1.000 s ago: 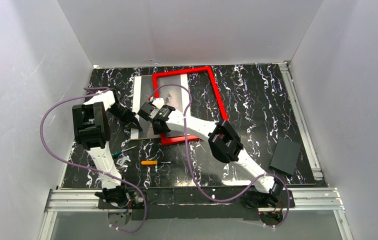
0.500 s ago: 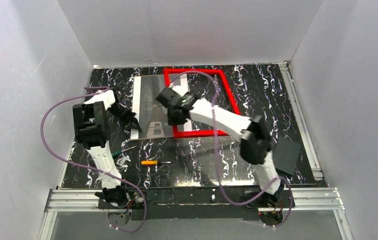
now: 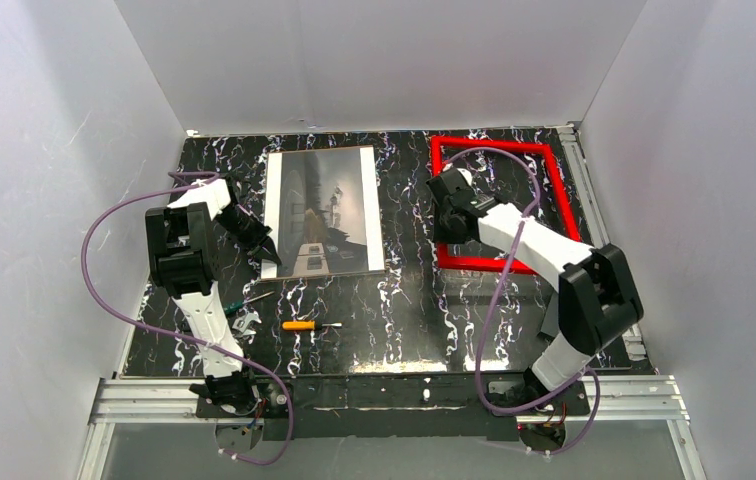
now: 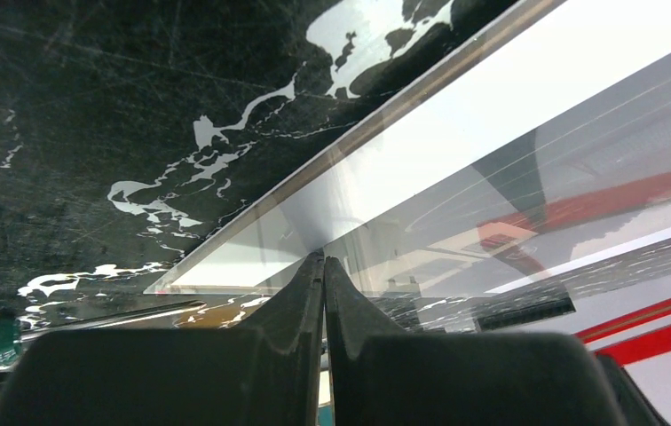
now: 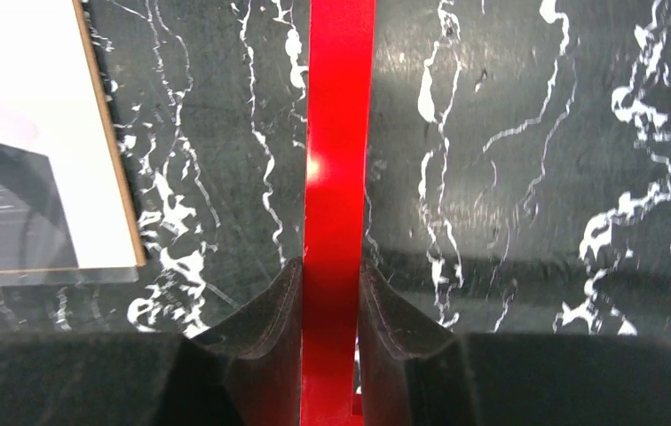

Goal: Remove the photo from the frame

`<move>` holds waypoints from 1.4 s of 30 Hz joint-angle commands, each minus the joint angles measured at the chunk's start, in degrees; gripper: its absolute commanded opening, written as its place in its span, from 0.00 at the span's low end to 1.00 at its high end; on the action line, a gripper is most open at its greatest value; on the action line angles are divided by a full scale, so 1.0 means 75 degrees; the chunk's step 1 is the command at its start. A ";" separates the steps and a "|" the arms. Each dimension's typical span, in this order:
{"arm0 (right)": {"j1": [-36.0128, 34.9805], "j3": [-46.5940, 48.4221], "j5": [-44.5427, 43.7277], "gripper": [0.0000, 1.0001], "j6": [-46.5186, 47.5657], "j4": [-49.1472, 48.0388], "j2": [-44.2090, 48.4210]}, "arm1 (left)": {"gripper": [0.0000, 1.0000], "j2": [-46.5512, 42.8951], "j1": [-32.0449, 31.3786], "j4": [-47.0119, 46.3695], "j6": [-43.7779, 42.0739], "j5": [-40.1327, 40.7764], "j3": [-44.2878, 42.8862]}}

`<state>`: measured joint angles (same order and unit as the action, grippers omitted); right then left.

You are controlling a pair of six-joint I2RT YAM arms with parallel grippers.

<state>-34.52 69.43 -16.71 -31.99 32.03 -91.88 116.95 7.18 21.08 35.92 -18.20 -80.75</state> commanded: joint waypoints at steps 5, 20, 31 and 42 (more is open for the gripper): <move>0.0244 0.0328 -0.0468 0.01 0.1892 -0.0965 -0.0904 | 0.00 0.0298 0.0047 0.1114 -0.0224 0.0350 -0.0164; 0.0361 0.0225 -0.0392 0.01 0.1354 -0.0580 -0.0657 | 0.12 0.0011 0.0032 0.1235 -0.0444 0.0356 -0.0276; 0.0358 -0.0819 -0.0334 0.01 0.0987 -0.0877 0.0098 | 0.35 -0.1233 -0.0057 0.1373 -0.0369 0.0107 0.0120; 0.0148 -0.0175 0.0232 0.76 0.1033 0.0046 0.0956 | 0.59 -0.3952 -0.0469 0.1041 -0.0779 -0.1312 0.1298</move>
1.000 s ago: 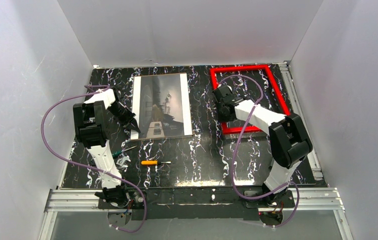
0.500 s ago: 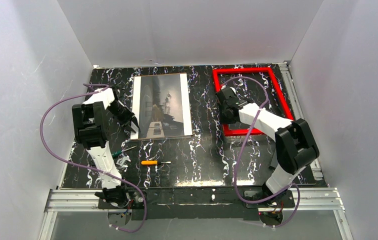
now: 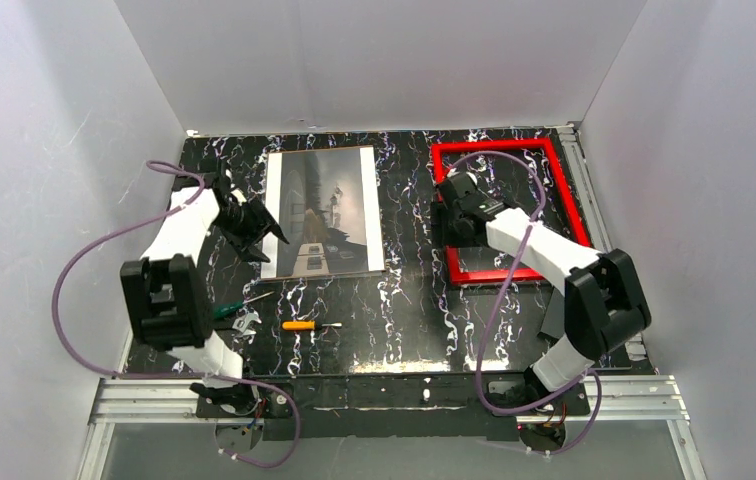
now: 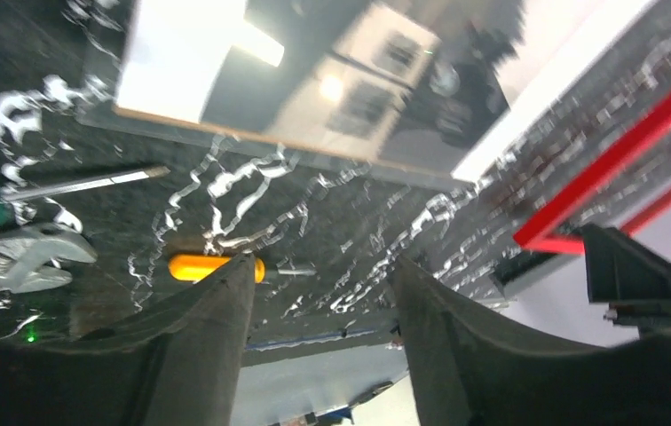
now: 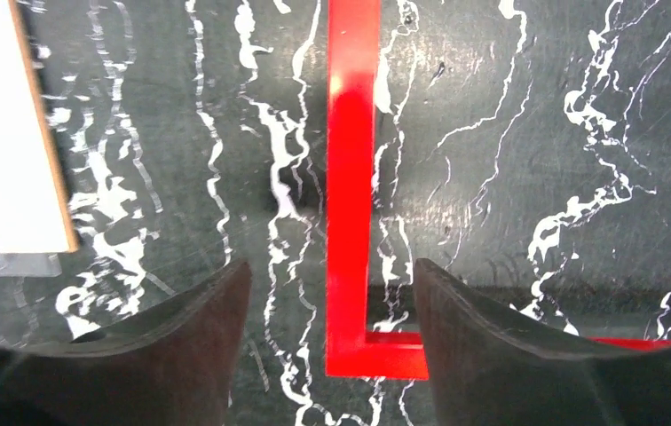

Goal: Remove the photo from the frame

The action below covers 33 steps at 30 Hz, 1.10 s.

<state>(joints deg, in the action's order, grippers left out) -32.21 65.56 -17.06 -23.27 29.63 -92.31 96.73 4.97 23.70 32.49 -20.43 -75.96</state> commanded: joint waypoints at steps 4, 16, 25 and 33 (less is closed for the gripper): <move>-0.0442 -0.0534 0.1971 0.76 -0.1026 -0.0554 0.1890 | 0.68 -0.2260 -0.0316 0.0236 -0.0509 -0.1599 0.1371; -0.0780 -0.1597 0.4837 0.71 -0.3111 -0.4575 0.0684 | 0.70 -0.0631 -0.0375 0.0153 -0.1139 -0.1603 0.0437; -0.0777 -0.0805 0.5261 0.64 -0.3541 -0.4911 -0.1094 | 0.63 0.0975 -0.0546 -0.0593 -0.0641 -0.1669 0.0200; -0.0780 -0.0630 0.4857 0.64 -0.3032 -0.4364 -0.1371 | 0.62 0.1517 -0.0547 -0.0276 -0.0832 -0.0918 0.0051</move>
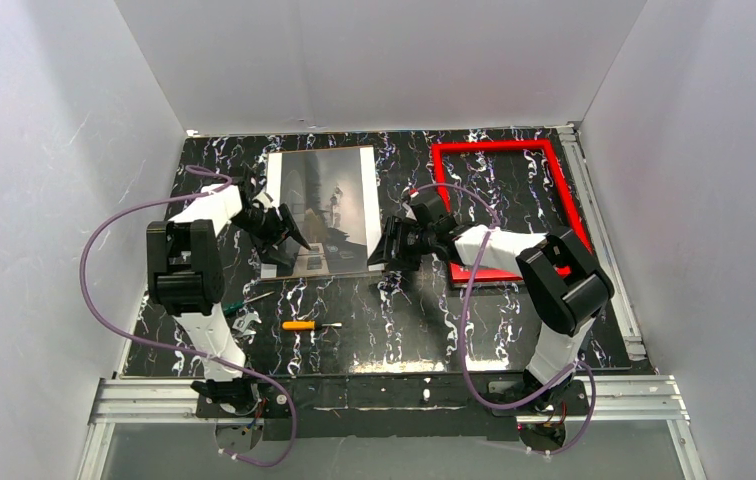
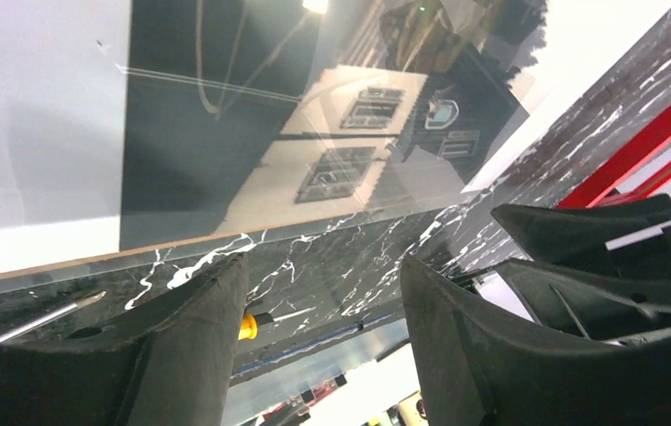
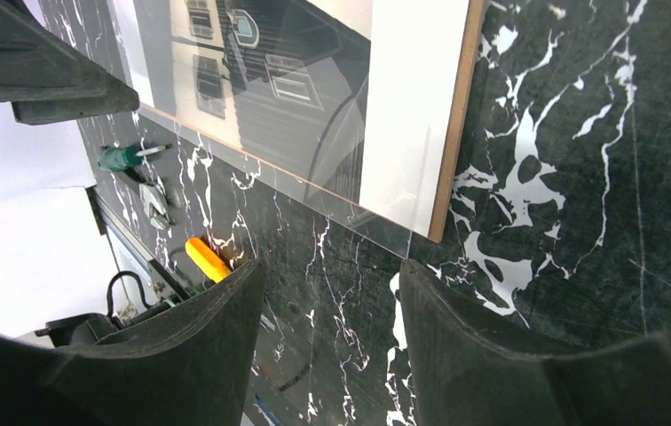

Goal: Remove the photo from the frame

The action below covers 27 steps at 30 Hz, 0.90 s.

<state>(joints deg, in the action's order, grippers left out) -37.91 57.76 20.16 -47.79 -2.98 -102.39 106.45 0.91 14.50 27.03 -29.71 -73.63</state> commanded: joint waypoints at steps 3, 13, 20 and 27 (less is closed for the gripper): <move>-0.0019 0.0404 -0.0126 0.64 0.0256 -0.0071 -0.0102 | 0.61 0.0335 -0.0007 0.1004 -0.0039 0.0570 -0.0328; -0.0019 0.0750 -0.0340 0.64 0.0417 0.0116 -0.0522 | 0.59 0.0660 -0.0004 0.1191 -0.0052 0.0911 -0.0455; -0.0008 0.0824 -0.0509 0.26 0.0524 0.0244 -0.0596 | 0.59 0.0840 -0.0004 0.1358 -0.0051 0.0983 -0.0559; -0.0003 0.0830 -0.0430 0.24 0.0475 0.0214 -0.0719 | 0.59 0.0949 -0.0006 0.1523 -0.0040 0.1112 -0.0638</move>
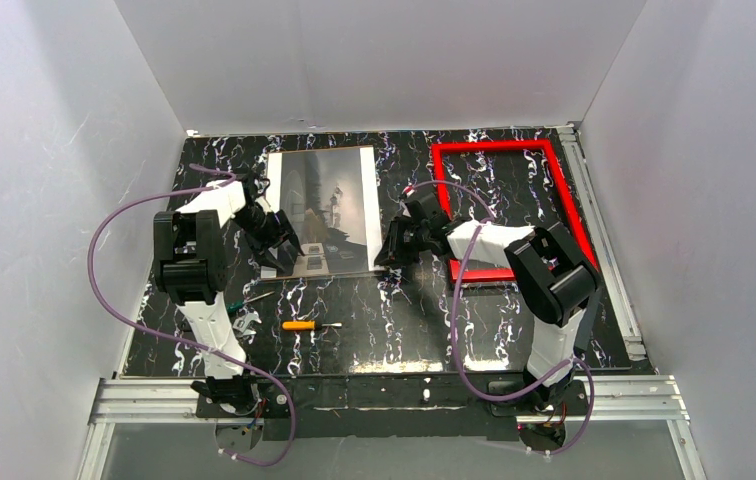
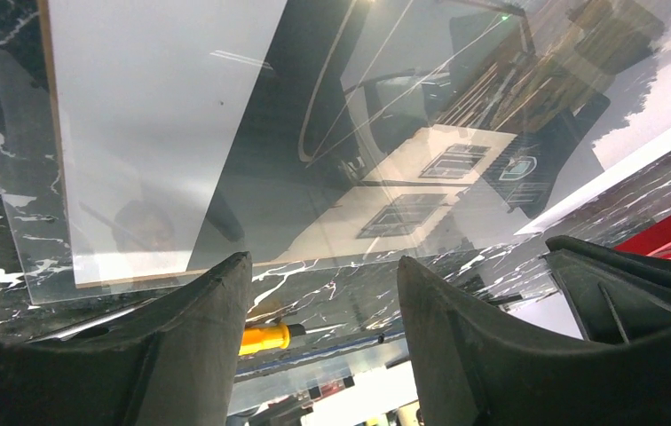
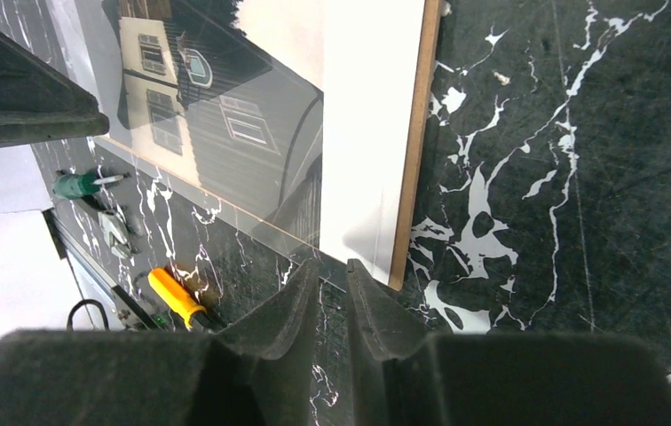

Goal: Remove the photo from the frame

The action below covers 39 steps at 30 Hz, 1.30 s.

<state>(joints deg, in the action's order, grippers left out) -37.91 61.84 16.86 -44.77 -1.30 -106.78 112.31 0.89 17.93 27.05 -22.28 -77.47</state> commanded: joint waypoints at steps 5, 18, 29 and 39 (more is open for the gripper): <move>-0.0005 0.0380 -0.0286 0.29 0.0152 0.0434 0.0029 | 0.59 0.0180 -0.0001 0.1110 -0.0059 0.0160 -0.0136; -0.0075 0.0710 -0.0572 0.59 0.0796 0.1233 0.0235 | 0.89 -0.0946 -0.0001 0.0375 -0.0304 -0.0560 0.0289; -0.0274 0.0934 -0.0554 0.77 0.0758 0.1114 0.0174 | 0.96 -0.0878 -0.0001 0.0257 -0.0085 -0.0899 0.0082; -0.0371 0.1241 -0.0504 0.73 0.0719 0.1200 -0.0097 | 0.94 -0.0322 0.0072 0.0526 -0.0301 -0.0596 0.0037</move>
<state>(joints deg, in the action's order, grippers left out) -40.27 68.25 12.19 -39.20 7.60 -106.17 108.90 1.02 14.06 25.76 -26.89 -76.14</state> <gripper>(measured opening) 0.737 0.943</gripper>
